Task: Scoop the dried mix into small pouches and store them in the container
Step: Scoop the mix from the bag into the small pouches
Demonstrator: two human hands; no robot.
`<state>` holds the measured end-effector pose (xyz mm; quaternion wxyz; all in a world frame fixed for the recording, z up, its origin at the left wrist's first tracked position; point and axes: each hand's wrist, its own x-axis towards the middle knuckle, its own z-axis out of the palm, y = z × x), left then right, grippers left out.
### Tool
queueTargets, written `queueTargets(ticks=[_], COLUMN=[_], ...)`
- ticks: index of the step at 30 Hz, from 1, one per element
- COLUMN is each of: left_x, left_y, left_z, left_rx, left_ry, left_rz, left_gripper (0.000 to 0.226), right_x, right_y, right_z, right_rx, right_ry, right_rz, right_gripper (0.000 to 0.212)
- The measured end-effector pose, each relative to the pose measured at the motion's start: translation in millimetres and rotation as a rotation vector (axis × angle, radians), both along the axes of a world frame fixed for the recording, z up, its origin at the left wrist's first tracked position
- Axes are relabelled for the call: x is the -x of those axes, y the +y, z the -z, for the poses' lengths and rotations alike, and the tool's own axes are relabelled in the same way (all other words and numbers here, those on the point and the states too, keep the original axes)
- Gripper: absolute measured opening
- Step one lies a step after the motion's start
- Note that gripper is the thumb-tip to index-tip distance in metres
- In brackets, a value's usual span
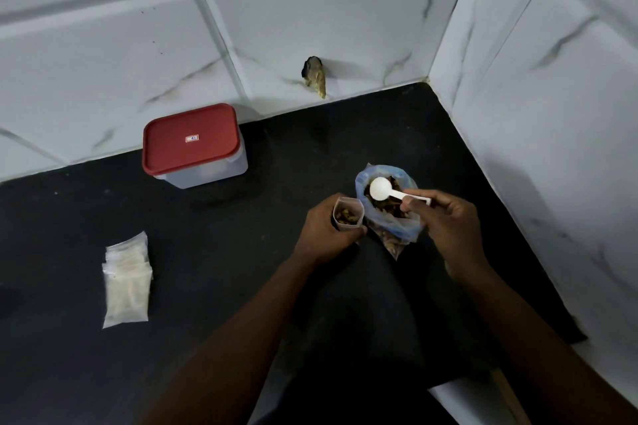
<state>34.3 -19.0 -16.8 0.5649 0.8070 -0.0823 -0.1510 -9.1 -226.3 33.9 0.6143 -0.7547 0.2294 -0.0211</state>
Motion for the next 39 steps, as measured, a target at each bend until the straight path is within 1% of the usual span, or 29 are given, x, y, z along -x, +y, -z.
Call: queueTargets(ticks=[3,6,8,10,11,12,15,17,19,21,23,27,29,30,33,34,36,39], left_x=[2,3,4,6,7,8,13,17,20,22,24,31,36,38,45,46,50,54], left_y=[0,0,0,0,1,1,2,3,6,10,15,31,43,49,69,76,89,109], left_z=[0,-2,-4,-5,-6,-8,-14,-17,-19,-19,-19,-23,-25,-26,-30,-31,-30,-25], left_rx=[-0.018,-0.03,-0.033,-0.032,-0.026,-0.02,0.018,0.065,0.101,0.093,0.077,0.096,0.149,0.198,0.376,0.404,0.409,0.386], left_ry=[0.001,0.0,-0.016,-0.022,-0.019,-0.014,0.016,0.026,-0.002,-0.004,0.017,0.087,0.136,0.167,0.282,0.31,0.317,0.262], left_rz=[0.011,0.021,0.019,0.012,0.007,0.002,-0.017,-0.046,-0.077,-0.09,-0.098,-0.084,-0.075,-0.073,-0.1,-0.128,-0.197,-0.252], left_gripper=[0.039,0.038,0.037,0.036,0.036,0.036,0.035,0.031,0.025,0.025,0.034,0.064,0.069,0.065,0.034,0.028,0.03,0.03], right_x=[-4,-6,-5,-3,-1,1,7,11,11,11,10,10,7,5,2,2,3,4], right_y=[-6,-4,0,4,6,8,21,33,44,51,55,67,75,79,94,101,114,133], right_z=[13,17,18,17,16,14,1,-6,-8,-7,-5,-3,-1,1,4,5,4,1], right_rx=[0.144,0.339,0.479,0.637,0.681,0.682,0.51,0.408,0.362,0.3,0.265,0.205,0.146,0.118,0.044,0.019,-0.033,-0.057], right_ry=[0.093,0.102,0.09,0.04,-0.005,-0.054,-0.171,-0.195,-0.139,-0.063,-0.039,-0.029,-0.004,0.01,0.073,0.097,0.13,0.13], right_rz=[-0.007,-0.13,-0.223,-0.26,-0.258,-0.254,-0.293,-0.335,-0.359,-0.37,-0.388,-0.409,-0.384,-0.373,-0.341,-0.329,-0.308,-0.317], right_gripper=[0.016,0.024,0.03,0.035,0.035,0.034,0.028,0.033,0.042,0.046,0.041,0.017,0.01,0.009,0.011,0.012,0.011,0.01])
